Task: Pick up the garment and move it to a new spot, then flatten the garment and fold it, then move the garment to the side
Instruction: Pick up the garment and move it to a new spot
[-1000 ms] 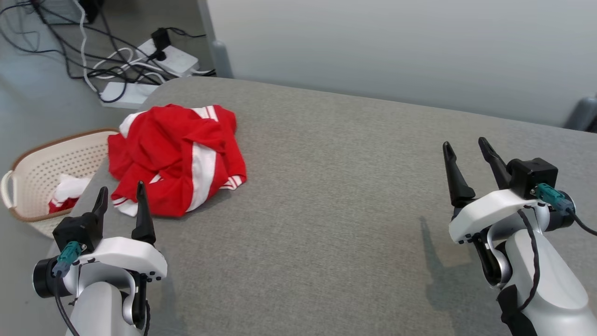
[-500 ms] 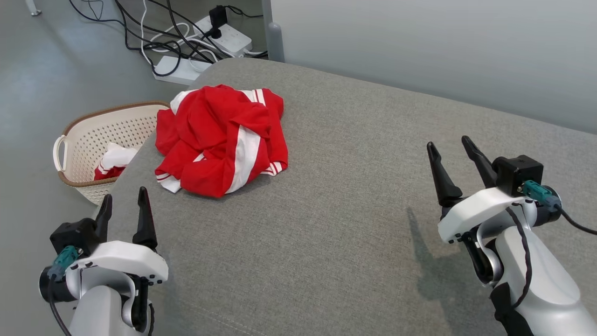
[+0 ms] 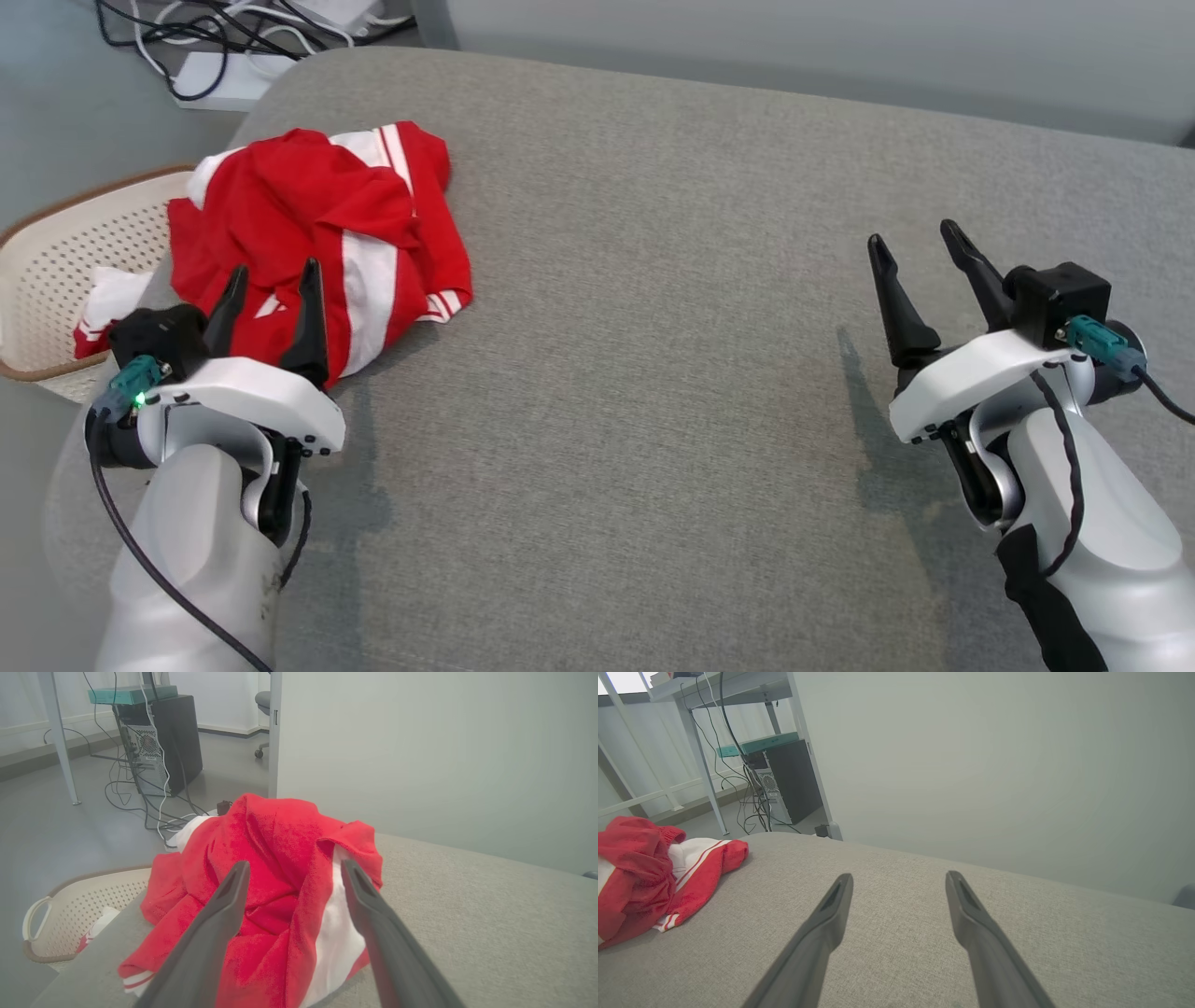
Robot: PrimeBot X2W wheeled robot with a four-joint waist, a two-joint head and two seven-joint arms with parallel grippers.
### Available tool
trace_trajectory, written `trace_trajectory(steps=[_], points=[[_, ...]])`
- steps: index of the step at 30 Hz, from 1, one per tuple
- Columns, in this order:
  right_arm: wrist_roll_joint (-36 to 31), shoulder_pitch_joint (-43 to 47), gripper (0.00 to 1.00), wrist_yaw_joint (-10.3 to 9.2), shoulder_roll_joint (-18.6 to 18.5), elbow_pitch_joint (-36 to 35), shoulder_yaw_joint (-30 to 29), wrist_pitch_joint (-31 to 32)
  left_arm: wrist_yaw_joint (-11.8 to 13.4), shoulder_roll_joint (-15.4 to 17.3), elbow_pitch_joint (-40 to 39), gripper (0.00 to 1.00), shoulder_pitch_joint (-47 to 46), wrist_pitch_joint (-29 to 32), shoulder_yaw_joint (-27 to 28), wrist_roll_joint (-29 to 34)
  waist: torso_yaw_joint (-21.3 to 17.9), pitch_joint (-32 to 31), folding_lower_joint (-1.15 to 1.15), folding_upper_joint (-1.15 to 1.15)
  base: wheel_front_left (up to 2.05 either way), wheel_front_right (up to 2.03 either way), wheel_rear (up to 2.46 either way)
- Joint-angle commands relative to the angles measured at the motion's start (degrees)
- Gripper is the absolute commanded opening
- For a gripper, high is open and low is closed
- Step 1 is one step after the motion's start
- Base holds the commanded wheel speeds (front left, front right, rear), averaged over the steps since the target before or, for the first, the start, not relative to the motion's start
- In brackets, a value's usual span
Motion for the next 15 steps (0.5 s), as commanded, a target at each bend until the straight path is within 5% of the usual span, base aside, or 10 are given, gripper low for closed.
trace_trajectory(steps=[1, 15], points=[[0.73, -2.04, 1.00, 0.40, -0.04, -2.27, 1.75, -0.78, -0.37, 3.13, -0.27, 1.00, -3.34, -0.59, 0.69, -1.49, -3.79, 3.53, 0.00, 0.00, 0.00, 0.00, 0.00], [2.34, -5.48, 1.00, 0.40, -1.74, -5.53, 2.89, -0.78, -0.40, 8.63, 6.89, 1.00, -7.96, -0.59, 4.70, -8.40, -11.91, 10.16, 0.00, 0.00, 0.00, 0.00, 0.00]])
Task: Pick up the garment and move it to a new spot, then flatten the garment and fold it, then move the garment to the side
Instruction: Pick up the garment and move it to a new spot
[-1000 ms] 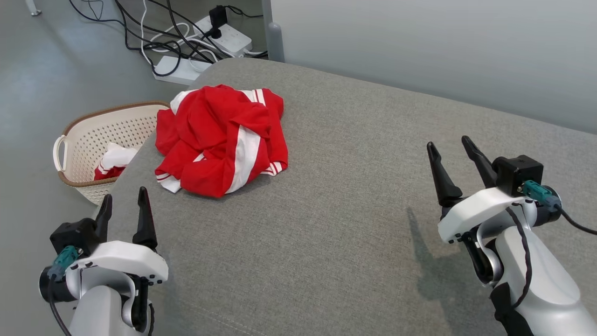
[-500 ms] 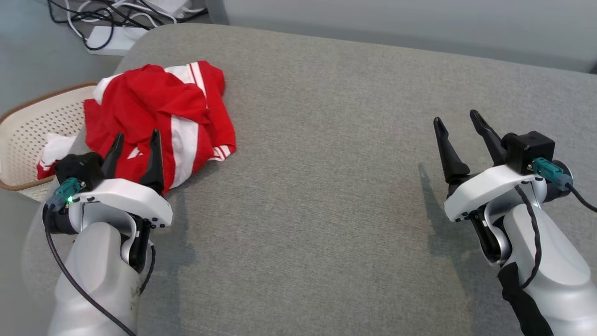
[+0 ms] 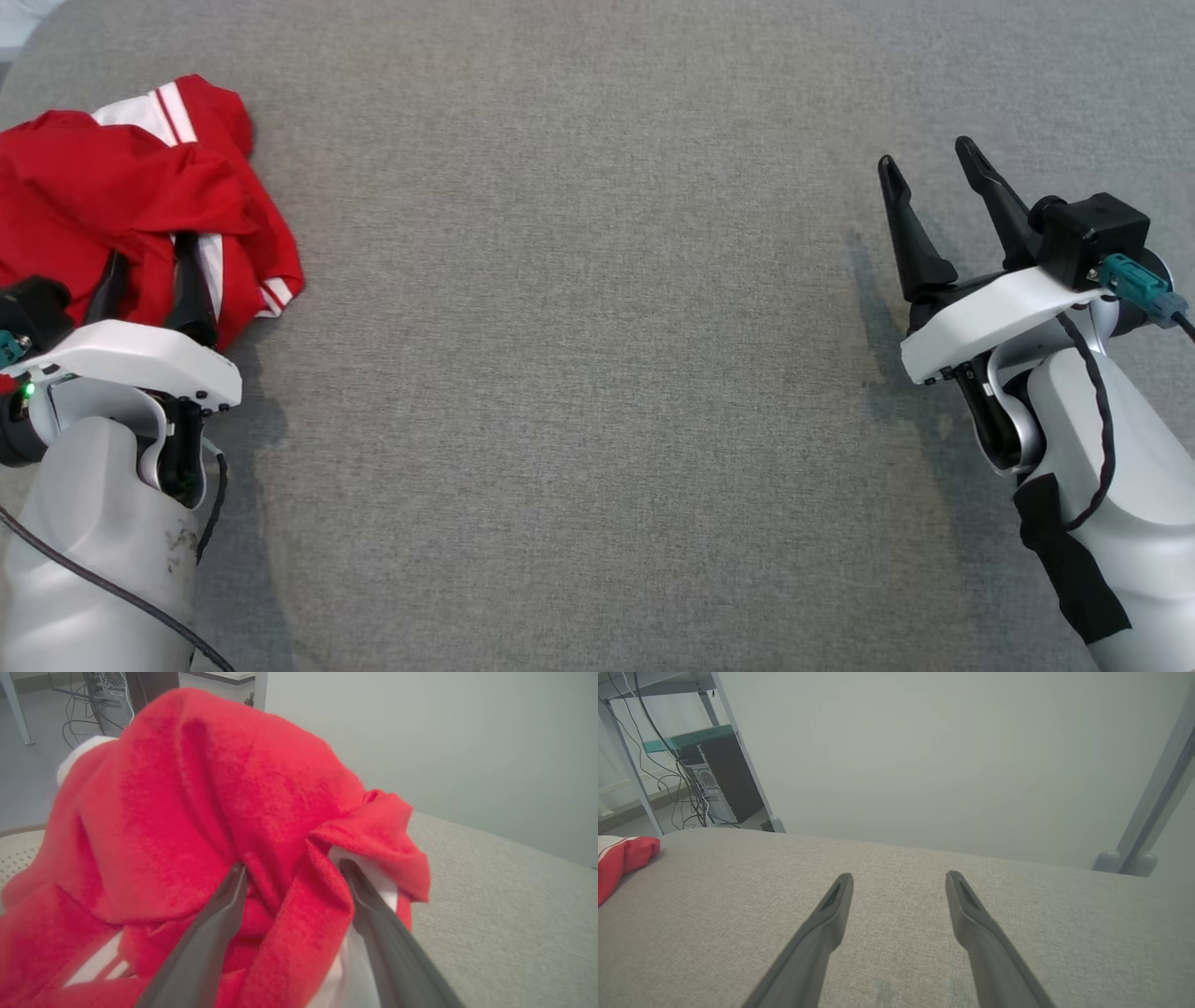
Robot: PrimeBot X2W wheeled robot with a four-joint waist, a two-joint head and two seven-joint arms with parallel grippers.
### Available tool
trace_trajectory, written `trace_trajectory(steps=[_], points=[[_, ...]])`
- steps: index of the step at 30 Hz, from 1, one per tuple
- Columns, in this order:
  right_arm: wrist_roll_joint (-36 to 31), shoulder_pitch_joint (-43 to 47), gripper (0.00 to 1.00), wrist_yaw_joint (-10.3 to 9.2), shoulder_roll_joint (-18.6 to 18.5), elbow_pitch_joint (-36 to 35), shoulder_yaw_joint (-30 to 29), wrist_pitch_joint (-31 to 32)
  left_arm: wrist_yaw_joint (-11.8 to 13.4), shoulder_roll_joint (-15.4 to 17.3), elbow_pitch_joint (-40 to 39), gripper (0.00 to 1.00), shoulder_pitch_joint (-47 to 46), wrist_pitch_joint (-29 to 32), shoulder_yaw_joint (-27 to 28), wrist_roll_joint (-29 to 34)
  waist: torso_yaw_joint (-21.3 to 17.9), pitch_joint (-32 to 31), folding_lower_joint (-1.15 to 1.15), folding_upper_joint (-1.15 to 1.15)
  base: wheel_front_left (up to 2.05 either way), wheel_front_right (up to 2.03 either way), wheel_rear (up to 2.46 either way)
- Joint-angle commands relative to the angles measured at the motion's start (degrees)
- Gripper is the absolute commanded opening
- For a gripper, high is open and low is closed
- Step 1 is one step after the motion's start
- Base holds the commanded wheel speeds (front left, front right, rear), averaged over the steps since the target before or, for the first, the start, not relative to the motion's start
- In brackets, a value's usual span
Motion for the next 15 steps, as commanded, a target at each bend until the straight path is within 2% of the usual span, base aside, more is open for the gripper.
trace_trajectory(steps=[1, 2, 3, 4, 10, 15], points=[[0.58, -0.64, 1.00, 0.40, 0.00, -1.83, 0.87, -0.78, -0.04, 2.62, -1.14, 1.00, -1.65, -0.49, 1.75, -0.99, -1.48, 1.56, 0.00, 0.00, 0.00, 0.00, 0.00], [0.65, -0.67, 1.00, 0.40, -0.22, -1.92, 0.75, -0.78, -0.04, 2.58, -1.38, 1.00, -1.69, -0.49, 1.92, -1.21, -1.54, 1.71, 0.00, 0.00, 0.00, 0.00, 0.00], [0.71, -0.69, 1.00, 0.40, -0.34, -2.01, 0.53, -0.78, -0.04, 2.50, -1.68, 0.46, -1.62, -0.49, 2.47, -1.41, -1.61, 1.82, 0.00, 0.00, 0.00, 0.00, 0.00], [0.73, -0.67, 1.00, 0.40, -0.38, -2.07, 0.32, -0.78, -0.04, 2.39, -2.49, 0.00, -1.44, -0.49, 3.09, -1.32, -1.66, 1.82, 0.00, 0.00, 0.00, 0.00, 0.00], [0.83, 0.22, 1.00, 0.40, -0.09, -2.00, -1.44, -0.78, 0.53, -0.03, -9.89, 0.00, 1.78, -0.49, 5.82, 1.94, -0.90, -0.05, 0.00, 0.00, 0.00, 0.00, 0.00], [1.02, 0.95, 1.00, 0.40, 0.79, -1.63, -2.37, -0.78, 0.26, -2.34, -20.35, 0.00, 3.24, -0.49, 6.21, 5.87, -0.06, -2.08, 0.00, 0.00, 0.00, 0.00, 0.00]])
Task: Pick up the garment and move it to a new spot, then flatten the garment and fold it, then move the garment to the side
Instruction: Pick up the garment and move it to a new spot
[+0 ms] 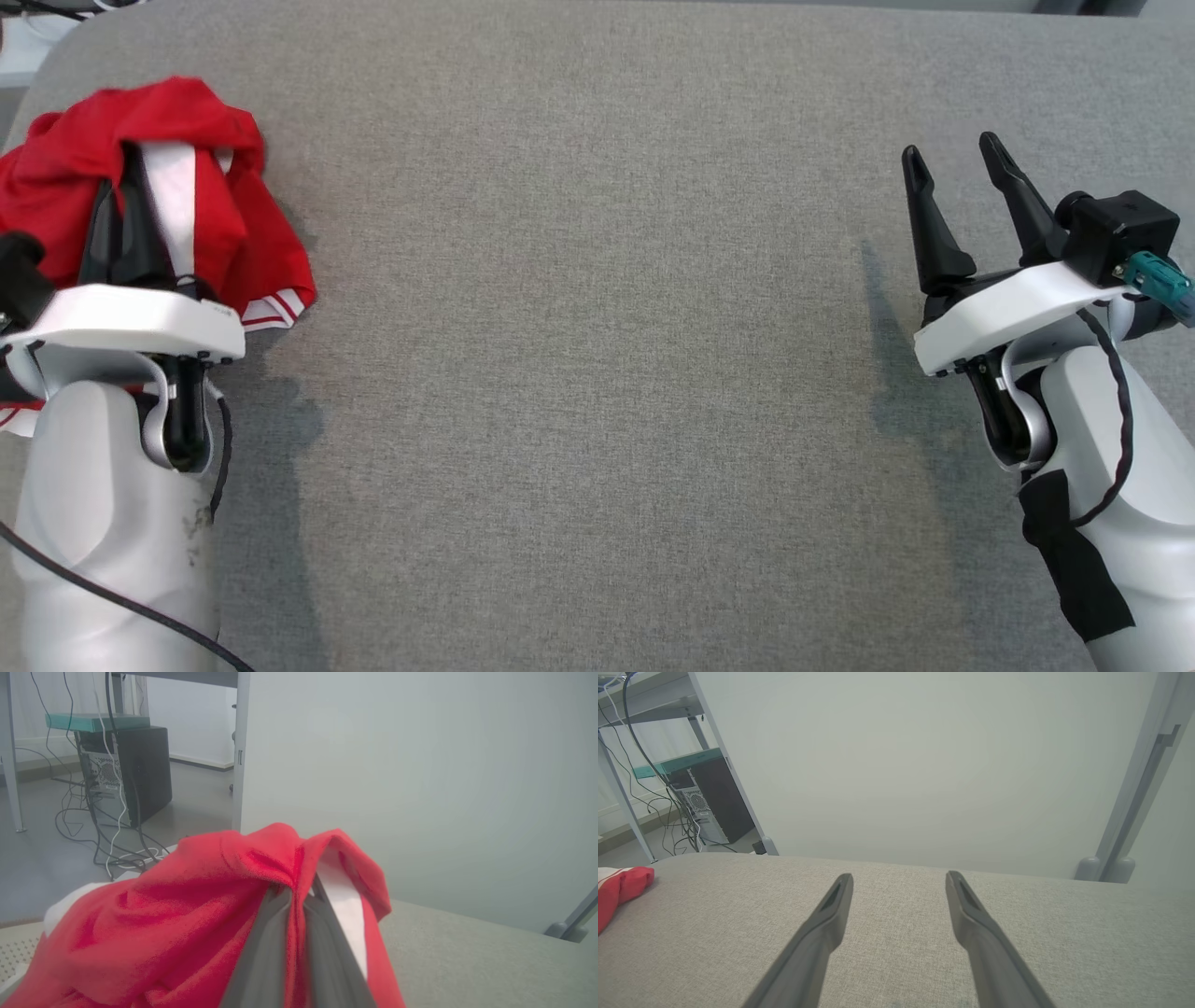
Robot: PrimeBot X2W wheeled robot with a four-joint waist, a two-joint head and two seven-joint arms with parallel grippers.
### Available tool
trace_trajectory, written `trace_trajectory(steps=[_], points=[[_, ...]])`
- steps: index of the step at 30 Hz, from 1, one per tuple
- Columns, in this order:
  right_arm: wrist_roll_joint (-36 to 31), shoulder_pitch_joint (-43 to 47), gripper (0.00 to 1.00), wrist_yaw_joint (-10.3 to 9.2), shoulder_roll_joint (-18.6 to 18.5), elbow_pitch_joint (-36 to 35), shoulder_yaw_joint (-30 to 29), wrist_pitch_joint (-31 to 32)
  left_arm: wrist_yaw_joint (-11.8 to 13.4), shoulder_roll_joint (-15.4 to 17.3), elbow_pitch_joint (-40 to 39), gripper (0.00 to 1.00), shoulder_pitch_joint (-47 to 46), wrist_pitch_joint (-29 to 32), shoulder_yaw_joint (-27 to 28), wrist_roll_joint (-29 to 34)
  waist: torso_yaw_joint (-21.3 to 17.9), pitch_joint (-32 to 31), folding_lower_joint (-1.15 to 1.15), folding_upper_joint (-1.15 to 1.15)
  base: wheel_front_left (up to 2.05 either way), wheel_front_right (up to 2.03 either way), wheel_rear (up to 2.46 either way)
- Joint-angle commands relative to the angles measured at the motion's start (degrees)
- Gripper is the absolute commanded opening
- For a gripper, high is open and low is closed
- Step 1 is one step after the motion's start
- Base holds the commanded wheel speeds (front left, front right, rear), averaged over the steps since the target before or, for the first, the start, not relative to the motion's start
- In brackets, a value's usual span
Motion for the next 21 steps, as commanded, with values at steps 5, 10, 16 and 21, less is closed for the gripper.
trace_trajectory(steps=[5, 10, 16, 21], points=[[-0.09, 1.47, 1.00, 0.40, 1.57, -1.56, -0.51, -0.78, -0.19, -0.94, -12.96, 0.00, 0.04, -0.34, -4.50, 2.74, 0.30, -2.96, 0.00, 0.00, 0.00, 0.00, 0.00], [-0.14, 2.54, 1.00, 0.40, 2.17, -1.74, -1.40, -0.78, -0.22, -2.22, -20.88, 0.00, 0.60, -0.34, -14.75, 0.53, -1.03, -5.14, 0.00, 0.00, 0.00, 0.00, 0.00], [-0.12, 3.29, 1.00, 0.40, 2.66, -2.12, -2.71, -0.78, -0.23, -2.70, -22.96, 0.00, 1.76, -0.34, -22.98, -3.88, -3.77, -6.50, 0.00, 0.00, 0.00, 0.00, 0.00], [-0.16, 3.76, 1.00, 0.40, 3.00, -2.23, -3.24, -0.78, -0.23, -2.80, -20.21, 0.00, 4.01, -0.34, -31.48, -7.33, -7.47, -6.94, 0.00, 0.00, 0.00, 0.00, 0.00]])
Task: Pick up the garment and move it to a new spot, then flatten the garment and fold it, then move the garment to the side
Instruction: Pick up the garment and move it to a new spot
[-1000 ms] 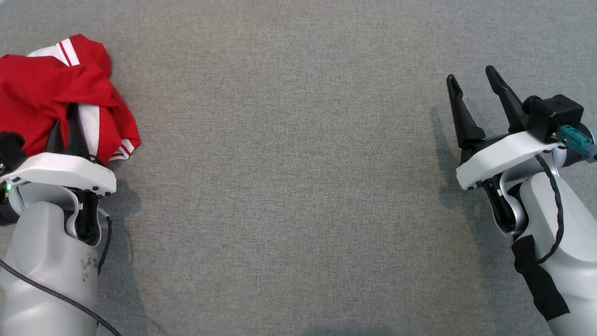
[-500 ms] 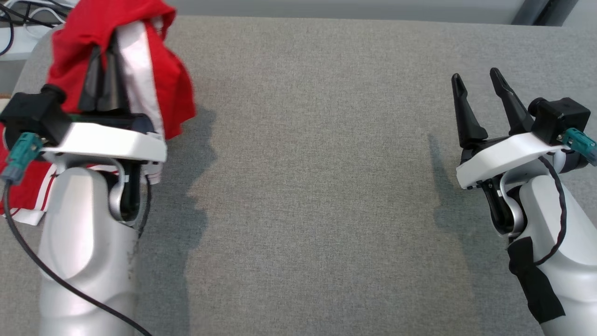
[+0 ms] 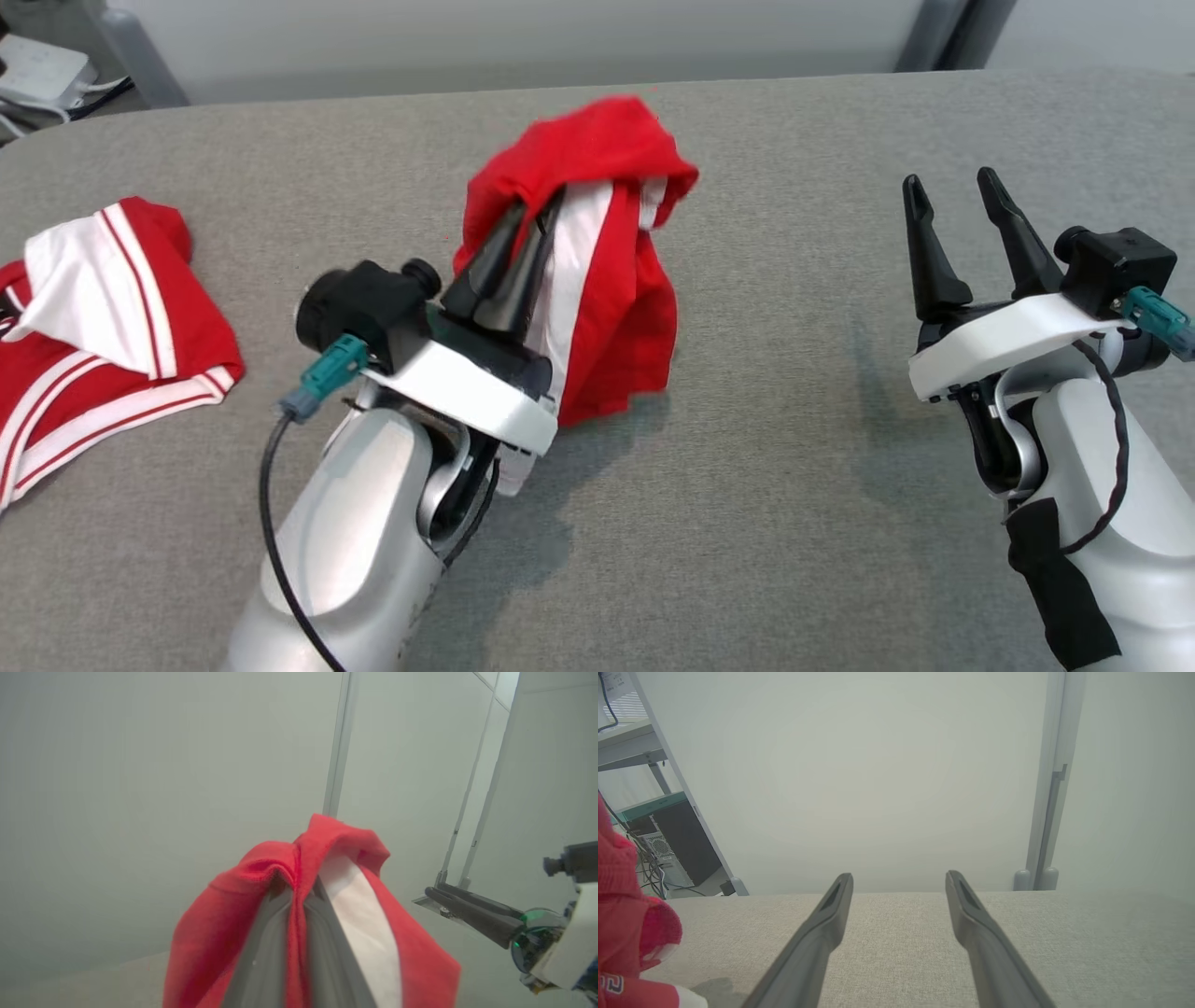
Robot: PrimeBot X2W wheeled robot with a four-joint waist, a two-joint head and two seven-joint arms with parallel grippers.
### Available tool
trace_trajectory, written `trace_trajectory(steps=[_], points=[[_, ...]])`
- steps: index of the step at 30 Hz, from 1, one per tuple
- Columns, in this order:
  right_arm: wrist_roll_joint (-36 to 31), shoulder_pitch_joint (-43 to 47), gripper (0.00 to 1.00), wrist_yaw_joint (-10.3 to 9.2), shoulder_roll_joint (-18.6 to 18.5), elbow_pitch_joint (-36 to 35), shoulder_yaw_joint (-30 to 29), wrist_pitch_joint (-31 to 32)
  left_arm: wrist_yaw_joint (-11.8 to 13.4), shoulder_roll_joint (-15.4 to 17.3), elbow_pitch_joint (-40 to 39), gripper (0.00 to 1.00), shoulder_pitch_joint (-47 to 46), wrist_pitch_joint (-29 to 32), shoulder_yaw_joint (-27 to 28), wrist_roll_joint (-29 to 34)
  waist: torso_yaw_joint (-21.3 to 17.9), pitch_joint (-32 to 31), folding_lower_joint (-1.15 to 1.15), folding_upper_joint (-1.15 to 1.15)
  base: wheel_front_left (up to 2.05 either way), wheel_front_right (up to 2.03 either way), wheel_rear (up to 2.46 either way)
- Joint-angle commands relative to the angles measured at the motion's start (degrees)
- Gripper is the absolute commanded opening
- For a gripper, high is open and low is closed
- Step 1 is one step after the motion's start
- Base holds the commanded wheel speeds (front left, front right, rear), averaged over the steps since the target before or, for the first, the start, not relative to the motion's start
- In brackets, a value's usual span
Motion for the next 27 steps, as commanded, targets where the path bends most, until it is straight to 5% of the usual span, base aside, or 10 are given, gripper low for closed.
trace_trajectory(steps=[1, 5, 6, 7, 8, 15, 27], points=[[-0.18, 0.44, 1.00, 0.40, 0.38, -1.24, 0.49, -0.77, -0.04, 1.50, -0.36, 0.00, -0.21, -0.26, 1.31, 0.01, -1.69, -0.29, 0.00, 0.00, 0.00, 0.00, 0.00], [-0.06, 0.49, 1.00, 0.40, 0.98, -1.26, 1.44, -0.77, 0.37, 1.49, 7.80, 0.00, 1.09, -0.26, -0.20, -0.08, -5.58, -0.12, 0.00, 0.00, 0.00, 0.00, 0.00], [-0.04, 0.53, 1.00, 0.40, 1.00, -1.17, 1.58, -0.77, 0.33, 1.49, 9.42, 0.36, 1.40, -0.26, -0.73, 0.13, -6.17, -0.11, 0.00, 0.00, 0.00, 0.00, 0.00], [0.06, 0.57, 1.00, 0.40, 0.98, -1.05, 1.67, -0.77, 0.30, 1.49, 10.86, 0.94, 1.65, -0.26, -0.98, -0.18, -6.63, -0.10, 0.00, 0.00, 0.00, 0.00, 0.00], [0.13, 0.61, 1.00, 0.40, 0.88, -0.94, 1.70, -0.77, 0.31, 1.49, 12.19, 1.00, 1.75, -0.26, -1.06, -0.08, -6.90, -0.13, 0.00, 0.00, 0.00, 0.00, 0.00], [0.29, 1.23, 1.00, 0.40, 0.45, -0.40, 0.48, -0.77, 2.87, 1.52, 15.03, 1.00, 4.06, -0.26, 4.72, 4.50, -6.49, -1.30, 0.00, 0.00, 0.00, 0.00, 0.00], [-2.14, 5.45, 1.00, 0.40, 0.82, -0.80, -2.08, -0.77, 4.61, 2.36, 5.28, 1.00, 13.49, -0.26, 20.56, 10.40, -1.79, -6.30, 0.00, 0.00, 0.00, 0.00, 0.00]])
